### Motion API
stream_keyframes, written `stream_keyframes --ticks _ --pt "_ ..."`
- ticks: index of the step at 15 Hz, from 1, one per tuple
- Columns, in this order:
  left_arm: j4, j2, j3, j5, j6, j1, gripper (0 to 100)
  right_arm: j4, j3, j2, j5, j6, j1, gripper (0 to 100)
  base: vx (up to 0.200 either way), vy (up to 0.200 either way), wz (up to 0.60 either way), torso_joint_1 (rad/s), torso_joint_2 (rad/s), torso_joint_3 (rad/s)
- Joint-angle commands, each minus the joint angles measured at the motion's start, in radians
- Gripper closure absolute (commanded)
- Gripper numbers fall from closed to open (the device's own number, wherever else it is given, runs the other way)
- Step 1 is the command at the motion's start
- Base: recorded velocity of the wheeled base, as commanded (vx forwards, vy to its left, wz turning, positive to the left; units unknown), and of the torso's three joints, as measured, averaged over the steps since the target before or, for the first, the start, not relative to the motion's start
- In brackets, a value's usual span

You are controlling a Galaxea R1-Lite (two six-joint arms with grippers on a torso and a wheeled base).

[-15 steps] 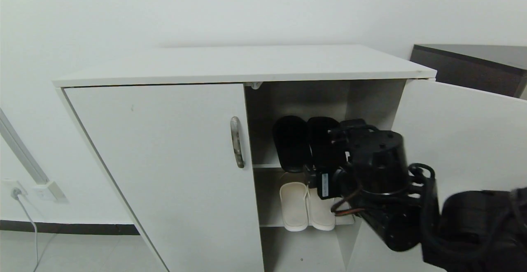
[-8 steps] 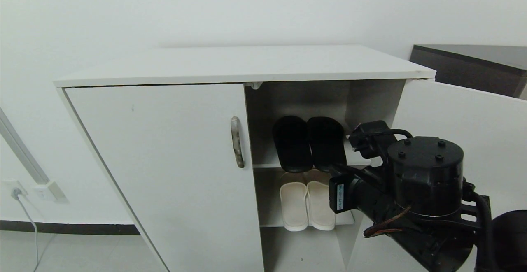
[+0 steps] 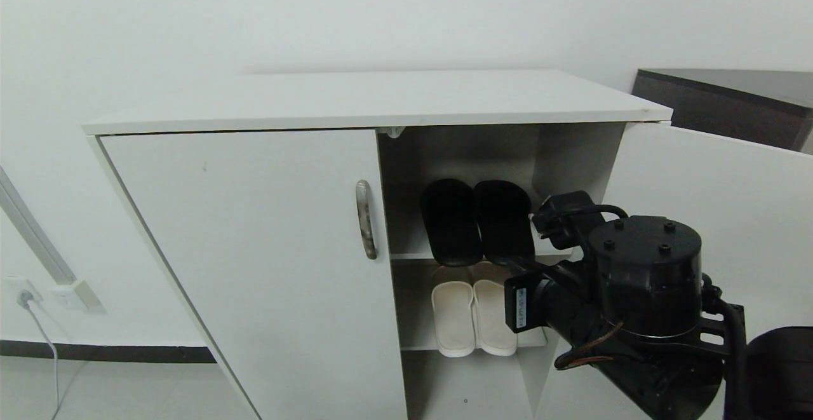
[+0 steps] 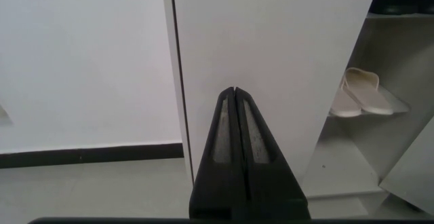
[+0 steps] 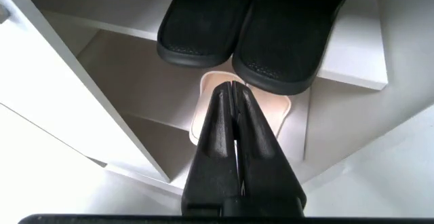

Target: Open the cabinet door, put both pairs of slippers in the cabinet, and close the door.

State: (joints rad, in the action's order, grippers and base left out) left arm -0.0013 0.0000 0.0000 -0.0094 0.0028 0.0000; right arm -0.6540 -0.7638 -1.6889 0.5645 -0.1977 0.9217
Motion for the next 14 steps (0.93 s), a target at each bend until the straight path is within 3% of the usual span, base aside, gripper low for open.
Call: stream_keyframes --ticks 1,14 --pt "0.0 0.0 0.0 -0.001 0.0 0.0 100 -0.01 0.003 -0.018 -0.009 -0.002 0.0 100 -0.2 0.0 0.0 0.002 0.0 0.007" --pt "0.0 0.0 0.0 -0.001 0.0 0.0 100 -0.024 0.012 -0.04 -0.041 -0.005 -0.003 100 -0.2 0.0 0.0 0.002 0.0 0.003"
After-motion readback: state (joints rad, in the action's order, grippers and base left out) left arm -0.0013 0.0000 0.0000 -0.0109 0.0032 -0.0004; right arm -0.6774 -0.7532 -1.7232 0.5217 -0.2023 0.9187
